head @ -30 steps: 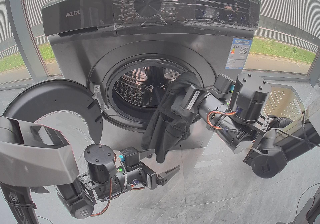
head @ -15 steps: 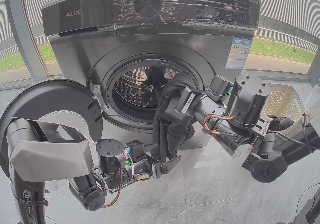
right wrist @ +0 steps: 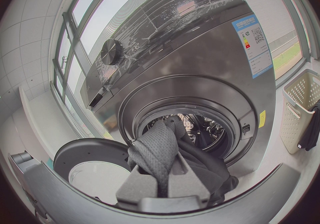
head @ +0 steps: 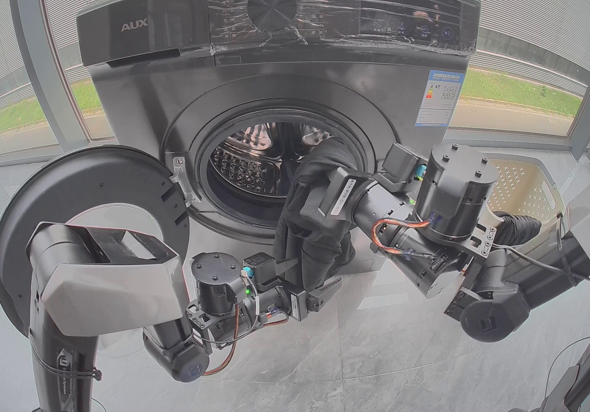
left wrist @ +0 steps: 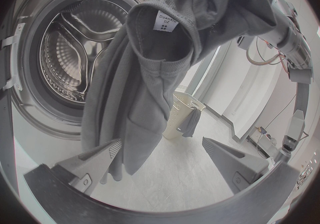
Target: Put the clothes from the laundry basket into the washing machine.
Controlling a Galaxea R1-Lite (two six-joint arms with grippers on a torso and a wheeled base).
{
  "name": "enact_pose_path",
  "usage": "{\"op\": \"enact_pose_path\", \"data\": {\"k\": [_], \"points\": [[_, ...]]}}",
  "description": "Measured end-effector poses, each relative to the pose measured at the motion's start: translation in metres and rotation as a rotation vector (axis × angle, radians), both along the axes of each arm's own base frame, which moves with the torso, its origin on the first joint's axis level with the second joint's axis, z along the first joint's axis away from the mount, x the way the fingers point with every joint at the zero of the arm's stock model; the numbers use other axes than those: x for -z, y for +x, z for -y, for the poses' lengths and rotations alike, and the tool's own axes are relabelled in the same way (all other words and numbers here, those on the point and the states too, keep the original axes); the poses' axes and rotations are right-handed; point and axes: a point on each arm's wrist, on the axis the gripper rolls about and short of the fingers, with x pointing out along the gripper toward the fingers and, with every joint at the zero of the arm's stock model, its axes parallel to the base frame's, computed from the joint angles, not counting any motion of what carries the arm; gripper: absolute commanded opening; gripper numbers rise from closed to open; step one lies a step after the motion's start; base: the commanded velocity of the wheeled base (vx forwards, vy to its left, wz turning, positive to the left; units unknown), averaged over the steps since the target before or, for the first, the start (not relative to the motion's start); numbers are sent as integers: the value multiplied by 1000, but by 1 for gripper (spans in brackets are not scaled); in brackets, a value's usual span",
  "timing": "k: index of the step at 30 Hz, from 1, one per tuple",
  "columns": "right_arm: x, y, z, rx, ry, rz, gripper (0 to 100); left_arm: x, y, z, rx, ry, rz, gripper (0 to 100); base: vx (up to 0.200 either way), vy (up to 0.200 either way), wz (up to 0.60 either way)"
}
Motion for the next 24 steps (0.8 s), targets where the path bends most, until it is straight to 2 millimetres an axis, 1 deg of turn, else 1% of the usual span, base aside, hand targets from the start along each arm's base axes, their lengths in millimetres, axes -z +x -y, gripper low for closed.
{"op": "enact_pose_path", "data": {"k": [4, 7, 8, 10, 13, 20, 24], "points": [[0, -2, -2, -10, 3, 3, 0, 2, 9, 4, -14, -7, 23, 100, 0, 0, 0], [0, -5, -3, -20, 7, 8, 0, 4, 20, 6, -47, -17, 43, 100, 0, 0, 0], [0, -5, -4, -21, 7, 8, 0, 4, 22, 6, -58, -19, 48, 0, 0, 0, 0], [0, -6, -4, -25, 8, 9, 0, 6, 27, 7, -77, -22, 55, 0, 0, 0, 0], [1, -6, -3, -23, 10, 12, 0, 8, 29, 8, -83, -19, 55, 0, 0, 0, 0], [3, -4, -1, -17, 10, 12, 0, 8, 29, 12, -91, -22, 61, 0, 0, 0, 0], [3, -2, 1, -6, 10, 11, 0, 8, 27, 11, -90, -19, 57, 0, 0, 0, 0]]}}
